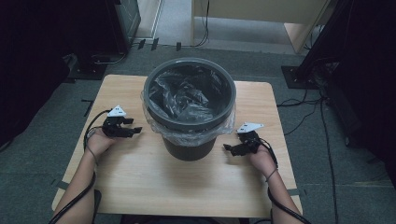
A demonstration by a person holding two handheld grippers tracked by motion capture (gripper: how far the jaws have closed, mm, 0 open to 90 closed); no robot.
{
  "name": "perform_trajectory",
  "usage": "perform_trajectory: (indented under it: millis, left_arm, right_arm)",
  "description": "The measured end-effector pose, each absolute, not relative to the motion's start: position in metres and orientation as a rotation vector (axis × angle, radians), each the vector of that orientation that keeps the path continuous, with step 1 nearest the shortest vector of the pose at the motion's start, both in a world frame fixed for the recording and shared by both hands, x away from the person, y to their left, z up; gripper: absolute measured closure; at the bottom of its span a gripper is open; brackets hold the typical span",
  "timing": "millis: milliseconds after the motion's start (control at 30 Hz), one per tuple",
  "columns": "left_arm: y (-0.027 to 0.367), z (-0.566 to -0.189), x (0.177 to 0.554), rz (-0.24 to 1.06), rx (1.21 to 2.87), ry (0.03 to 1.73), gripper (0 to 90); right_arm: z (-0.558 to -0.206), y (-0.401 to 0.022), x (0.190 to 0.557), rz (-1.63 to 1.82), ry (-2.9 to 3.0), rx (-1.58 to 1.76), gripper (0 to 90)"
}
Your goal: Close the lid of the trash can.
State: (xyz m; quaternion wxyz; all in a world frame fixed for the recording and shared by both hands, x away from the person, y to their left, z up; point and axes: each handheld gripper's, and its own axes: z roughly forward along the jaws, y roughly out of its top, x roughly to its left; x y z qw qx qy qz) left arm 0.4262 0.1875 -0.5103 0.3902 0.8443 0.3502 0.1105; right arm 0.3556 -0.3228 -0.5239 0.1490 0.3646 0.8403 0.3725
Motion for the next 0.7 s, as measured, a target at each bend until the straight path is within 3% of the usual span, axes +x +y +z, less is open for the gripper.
perform_trajectory:
  millis: [700]
  left_arm:
    - [0.1811, -0.5165, 0.4250, 0.374, 2.172, 0.856, 24.8]
  right_arm:
    - [-0.5239, -0.3225, 0.3561, 1.070, 2.418, 1.046, 9.1]
